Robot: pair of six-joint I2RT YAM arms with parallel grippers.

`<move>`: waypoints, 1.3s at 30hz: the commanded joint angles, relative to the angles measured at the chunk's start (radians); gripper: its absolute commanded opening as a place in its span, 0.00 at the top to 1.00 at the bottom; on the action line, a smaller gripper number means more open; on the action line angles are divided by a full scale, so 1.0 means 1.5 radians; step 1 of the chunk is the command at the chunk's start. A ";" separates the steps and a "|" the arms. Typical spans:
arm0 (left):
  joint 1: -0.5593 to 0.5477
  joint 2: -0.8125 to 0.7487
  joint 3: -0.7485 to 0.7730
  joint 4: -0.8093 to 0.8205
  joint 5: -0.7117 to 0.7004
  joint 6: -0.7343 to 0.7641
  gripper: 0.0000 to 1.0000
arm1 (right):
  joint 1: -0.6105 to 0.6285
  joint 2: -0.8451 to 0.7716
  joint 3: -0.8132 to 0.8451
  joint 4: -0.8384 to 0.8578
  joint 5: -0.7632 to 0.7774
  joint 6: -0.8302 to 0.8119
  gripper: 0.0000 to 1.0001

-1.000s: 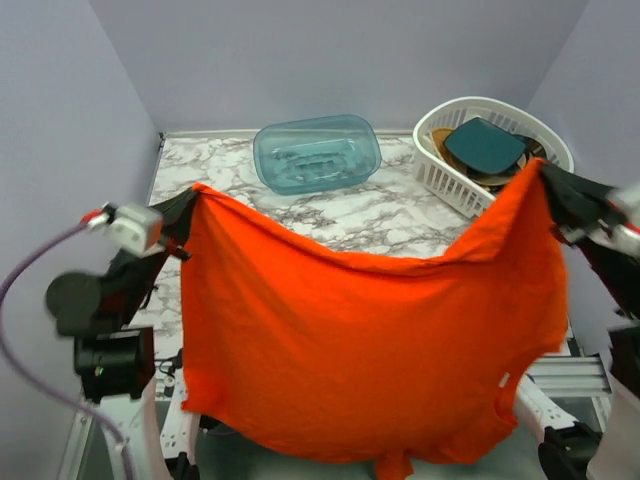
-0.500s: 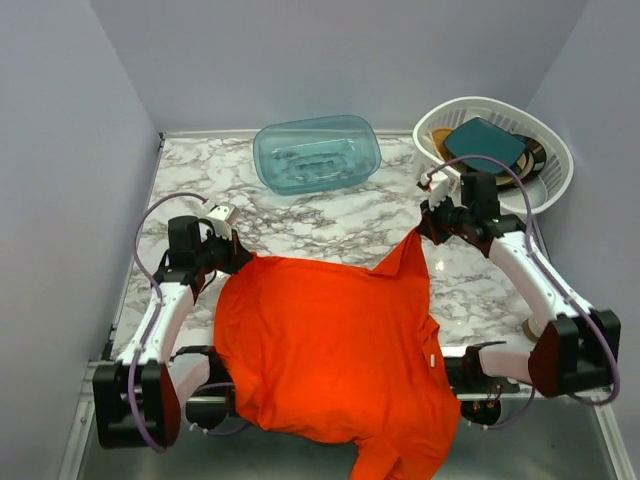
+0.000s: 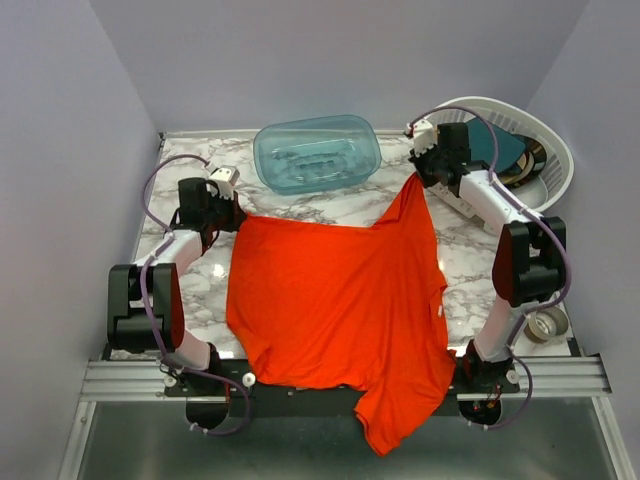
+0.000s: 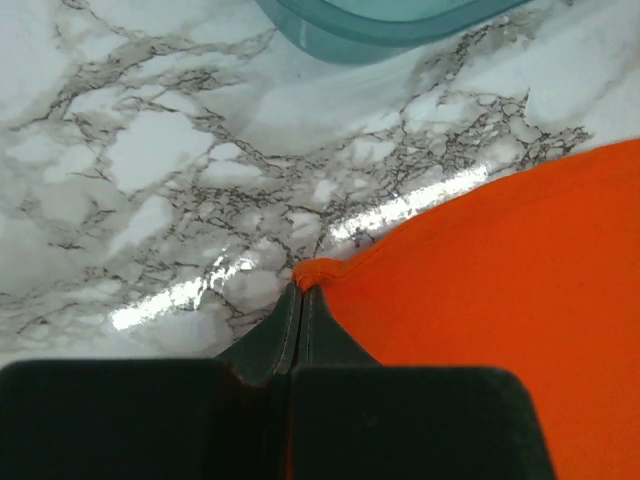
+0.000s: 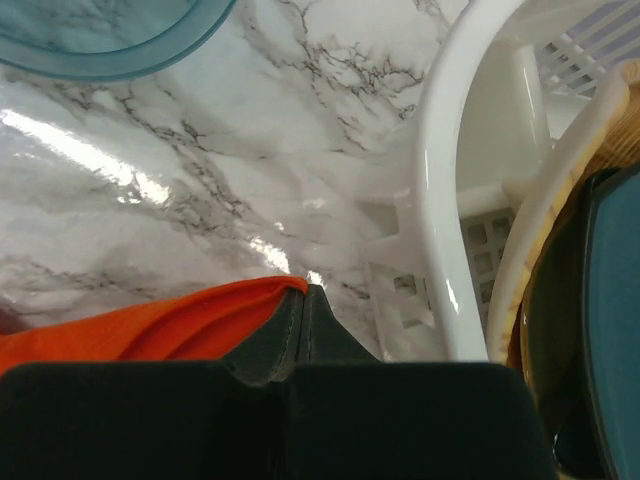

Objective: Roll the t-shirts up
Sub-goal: Flatten out the T-shirt at the center of the board, then fold the T-shirt at the center of the board.

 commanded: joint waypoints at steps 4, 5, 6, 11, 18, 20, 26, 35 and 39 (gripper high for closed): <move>0.015 0.043 0.063 0.025 -0.055 0.015 1.00 | 0.003 0.067 0.045 0.049 0.072 -0.063 1.00; 0.018 0.043 0.066 0.023 -0.063 0.017 1.00 | 0.004 0.069 0.044 0.051 0.073 -0.064 1.00; 0.021 0.042 0.069 0.019 -0.070 0.018 1.00 | 0.005 0.073 0.044 0.053 0.075 -0.067 1.00; 0.045 0.028 0.104 -0.030 -0.092 0.033 1.00 | 0.006 0.120 0.075 0.070 0.128 -0.090 0.99; 0.058 0.004 0.092 -0.058 -0.094 0.064 1.00 | 0.028 0.194 0.153 0.084 0.145 -0.106 1.00; 0.058 0.014 0.096 -0.058 -0.105 0.063 1.00 | 0.038 0.214 0.176 0.085 0.150 -0.108 1.00; 0.060 0.028 0.109 -0.054 -0.140 0.084 1.00 | 0.050 0.249 0.211 0.085 0.176 -0.127 1.00; 0.060 0.053 0.132 -0.058 -0.083 0.077 1.00 | 0.050 0.205 0.158 0.092 0.186 -0.137 1.00; 0.061 0.045 0.126 -0.082 -0.044 0.088 1.00 | 0.050 0.167 0.151 0.047 0.168 -0.121 1.00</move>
